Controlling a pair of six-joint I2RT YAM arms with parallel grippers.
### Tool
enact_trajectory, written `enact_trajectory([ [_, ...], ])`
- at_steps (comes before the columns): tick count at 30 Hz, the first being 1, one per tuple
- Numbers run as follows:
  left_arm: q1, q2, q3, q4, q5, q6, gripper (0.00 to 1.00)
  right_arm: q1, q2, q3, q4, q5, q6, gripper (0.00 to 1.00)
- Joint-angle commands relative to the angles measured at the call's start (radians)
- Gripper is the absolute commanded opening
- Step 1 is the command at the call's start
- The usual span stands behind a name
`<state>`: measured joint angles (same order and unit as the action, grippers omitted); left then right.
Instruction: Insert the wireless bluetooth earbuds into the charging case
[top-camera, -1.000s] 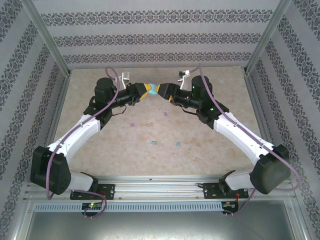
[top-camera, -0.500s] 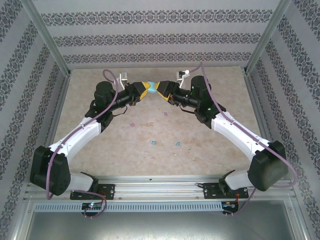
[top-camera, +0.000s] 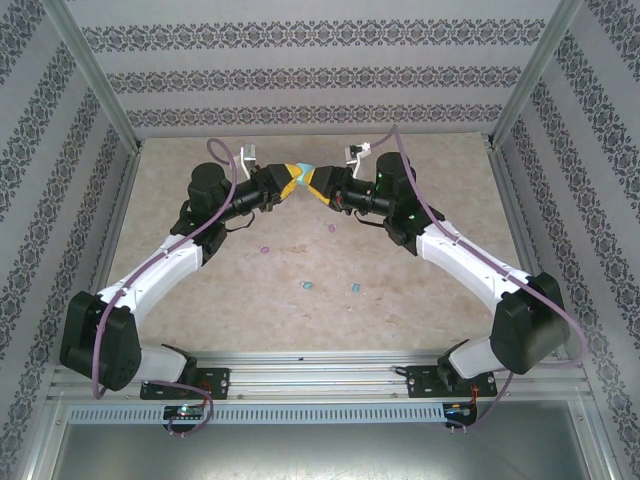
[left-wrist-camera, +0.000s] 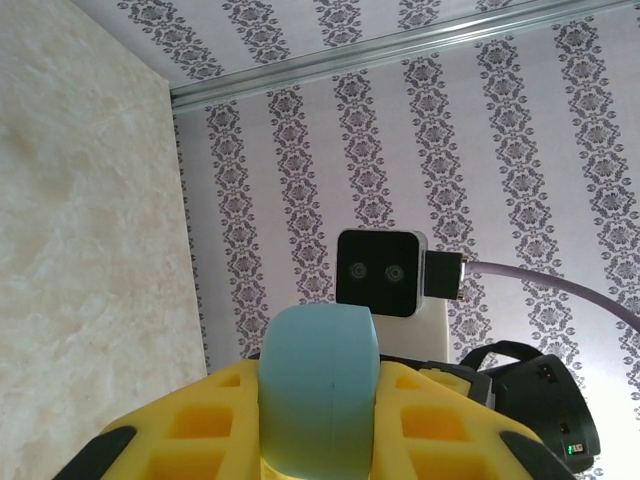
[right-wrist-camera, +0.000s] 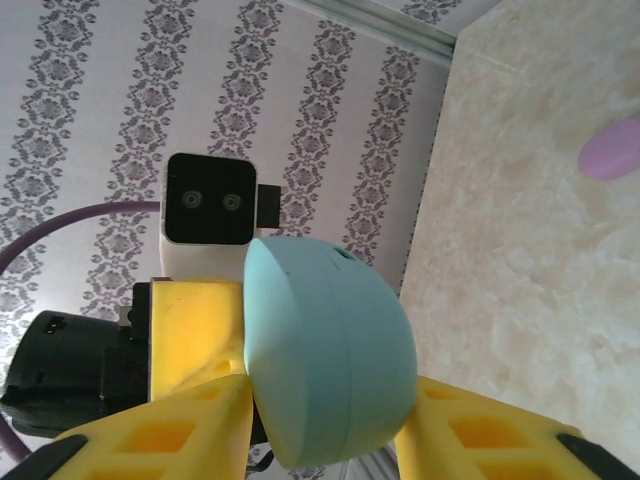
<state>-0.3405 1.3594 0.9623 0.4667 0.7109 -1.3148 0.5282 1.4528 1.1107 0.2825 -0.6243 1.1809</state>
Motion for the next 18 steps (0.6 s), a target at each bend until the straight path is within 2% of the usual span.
enact_trajectory([
  [1,-0.015,0.004,0.017,0.06,0.068,0.008,0.05,-0.011,0.015,0.011,0.087,-0.029,0.039,0.41],
  [12,-0.016,0.017,0.027,0.054,0.07,0.012,0.05,-0.028,0.017,0.008,0.105,-0.031,0.054,0.47],
  [18,-0.014,0.029,0.043,0.026,0.104,0.047,0.05,-0.041,0.027,-0.019,0.18,-0.05,0.101,0.27],
])
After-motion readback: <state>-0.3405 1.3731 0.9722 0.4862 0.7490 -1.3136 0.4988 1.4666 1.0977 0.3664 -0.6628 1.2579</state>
